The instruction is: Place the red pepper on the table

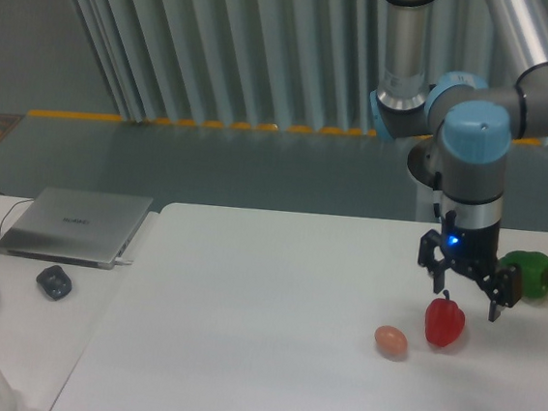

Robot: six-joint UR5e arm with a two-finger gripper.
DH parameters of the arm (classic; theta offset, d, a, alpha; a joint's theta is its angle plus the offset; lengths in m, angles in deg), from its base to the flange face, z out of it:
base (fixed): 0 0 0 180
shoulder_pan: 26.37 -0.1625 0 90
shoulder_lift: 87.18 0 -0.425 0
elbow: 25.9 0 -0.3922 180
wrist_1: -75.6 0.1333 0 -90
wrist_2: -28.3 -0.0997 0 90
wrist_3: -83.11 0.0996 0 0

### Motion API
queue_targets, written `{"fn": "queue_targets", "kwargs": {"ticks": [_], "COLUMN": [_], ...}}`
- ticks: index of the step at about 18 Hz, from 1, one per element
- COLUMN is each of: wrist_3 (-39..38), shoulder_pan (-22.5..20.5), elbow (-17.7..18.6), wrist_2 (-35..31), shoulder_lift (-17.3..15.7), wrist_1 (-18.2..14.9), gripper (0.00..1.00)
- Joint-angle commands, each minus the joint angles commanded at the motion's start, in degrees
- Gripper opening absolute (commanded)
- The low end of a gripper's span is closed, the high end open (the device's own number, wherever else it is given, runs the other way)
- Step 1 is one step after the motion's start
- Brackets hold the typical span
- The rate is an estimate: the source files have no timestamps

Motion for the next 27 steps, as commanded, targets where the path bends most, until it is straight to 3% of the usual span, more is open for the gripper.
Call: {"fn": "queue_targets", "kwargs": {"ticks": [7, 12, 27], "wrist_3": [17.9, 34.3, 39.9], "shoulder_pan": [-5.2, -12.7, -13.6], "elbow": [-1.3, -1.3, -0.4], "wrist_2": [-0.3, -0.1, -0.4], "shoulder_lift": [-0.3, -0.1, 1.2], "wrist_1": [-0.6, -2.3, -4.6], "gripper": [1.0, 1.0, 1.0]}}
